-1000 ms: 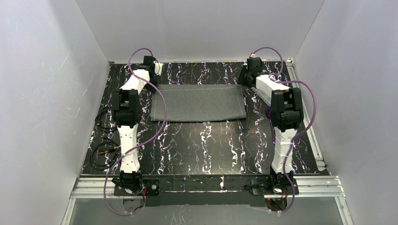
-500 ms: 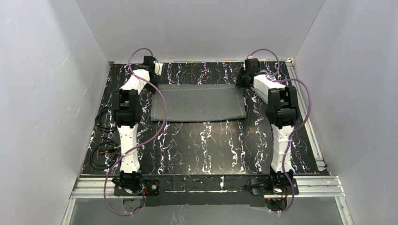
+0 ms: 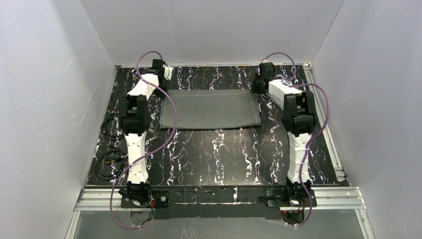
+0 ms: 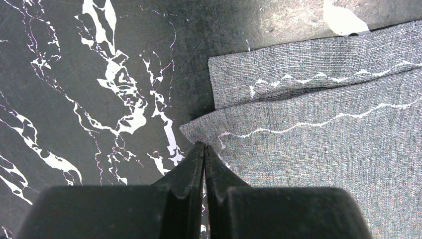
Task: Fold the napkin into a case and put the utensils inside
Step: Smooth out the rectangle-folded napkin at the center of the board.
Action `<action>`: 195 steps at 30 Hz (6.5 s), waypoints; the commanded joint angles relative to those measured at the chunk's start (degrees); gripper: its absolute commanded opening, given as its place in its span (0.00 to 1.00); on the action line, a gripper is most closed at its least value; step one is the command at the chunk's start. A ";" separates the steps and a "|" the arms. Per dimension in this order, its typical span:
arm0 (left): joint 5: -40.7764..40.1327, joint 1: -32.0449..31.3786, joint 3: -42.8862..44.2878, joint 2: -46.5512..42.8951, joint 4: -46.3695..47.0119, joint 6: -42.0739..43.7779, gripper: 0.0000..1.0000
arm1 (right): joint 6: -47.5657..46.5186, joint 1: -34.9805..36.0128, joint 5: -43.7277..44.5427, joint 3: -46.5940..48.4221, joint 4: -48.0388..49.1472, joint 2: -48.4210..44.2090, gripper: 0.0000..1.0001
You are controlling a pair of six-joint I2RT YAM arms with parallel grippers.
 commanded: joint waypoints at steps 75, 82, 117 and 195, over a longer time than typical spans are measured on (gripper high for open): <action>40.32 -10.42 -5.84 -10.38 -32.85 13.43 0.52 | -5.47 17.70 -39.12 -8.53 -24.41 -10.90 0.20; 35.13 -10.41 -9.32 -7.92 -29.09 13.29 0.49 | -4.67 18.69 -42.81 -4.01 -26.24 -4.44 0.12; 17.76 -10.43 -13.03 -4.58 -20.16 14.06 0.30 | -4.71 7.93 -40.50 -16.38 -31.54 -4.74 0.12; 22.49 -10.89 -3.94 -11.42 -25.56 12.76 0.56 | 2.96 2.21 -29.27 -9.86 -29.03 -18.97 0.23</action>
